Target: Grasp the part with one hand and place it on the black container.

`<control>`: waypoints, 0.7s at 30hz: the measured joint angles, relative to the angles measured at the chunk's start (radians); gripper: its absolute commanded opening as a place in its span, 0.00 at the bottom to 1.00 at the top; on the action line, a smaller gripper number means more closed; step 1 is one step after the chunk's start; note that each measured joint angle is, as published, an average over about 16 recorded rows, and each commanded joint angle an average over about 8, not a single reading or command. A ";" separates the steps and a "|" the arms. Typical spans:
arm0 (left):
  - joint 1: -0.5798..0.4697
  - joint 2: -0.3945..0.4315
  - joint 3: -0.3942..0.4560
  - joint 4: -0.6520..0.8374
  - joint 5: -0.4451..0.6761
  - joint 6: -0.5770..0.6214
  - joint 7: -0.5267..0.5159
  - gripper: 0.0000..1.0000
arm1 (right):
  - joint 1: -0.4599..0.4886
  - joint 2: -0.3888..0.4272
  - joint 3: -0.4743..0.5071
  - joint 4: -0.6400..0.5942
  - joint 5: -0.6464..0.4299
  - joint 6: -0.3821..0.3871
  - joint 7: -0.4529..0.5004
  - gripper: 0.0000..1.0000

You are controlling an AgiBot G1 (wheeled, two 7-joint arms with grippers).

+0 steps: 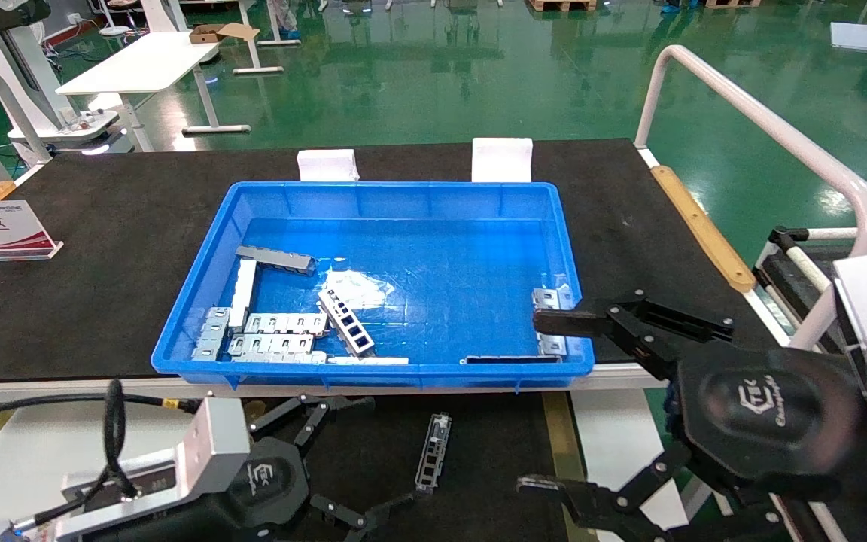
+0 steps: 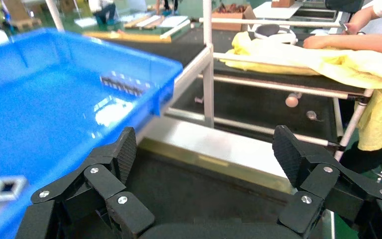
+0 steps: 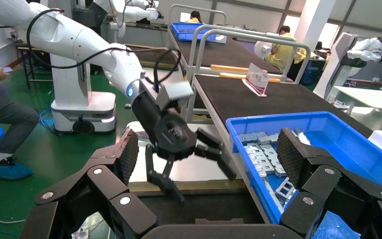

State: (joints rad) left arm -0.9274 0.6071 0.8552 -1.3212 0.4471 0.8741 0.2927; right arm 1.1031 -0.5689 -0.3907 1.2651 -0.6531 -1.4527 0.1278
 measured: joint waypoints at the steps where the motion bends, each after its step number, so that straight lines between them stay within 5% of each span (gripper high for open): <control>1: -0.001 -0.002 -0.007 -0.002 -0.005 0.007 0.009 1.00 | 0.000 0.000 0.000 0.000 0.000 0.000 0.000 1.00; 21: -0.059 -0.020 -0.090 -0.022 -0.069 0.104 0.077 1.00 | 0.000 0.000 0.000 0.000 0.000 0.000 0.000 1.00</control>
State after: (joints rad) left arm -0.9867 0.5871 0.7653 -1.3436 0.3785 0.9781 0.3697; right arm 1.1032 -0.5688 -0.3908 1.2651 -0.6531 -1.4526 0.1278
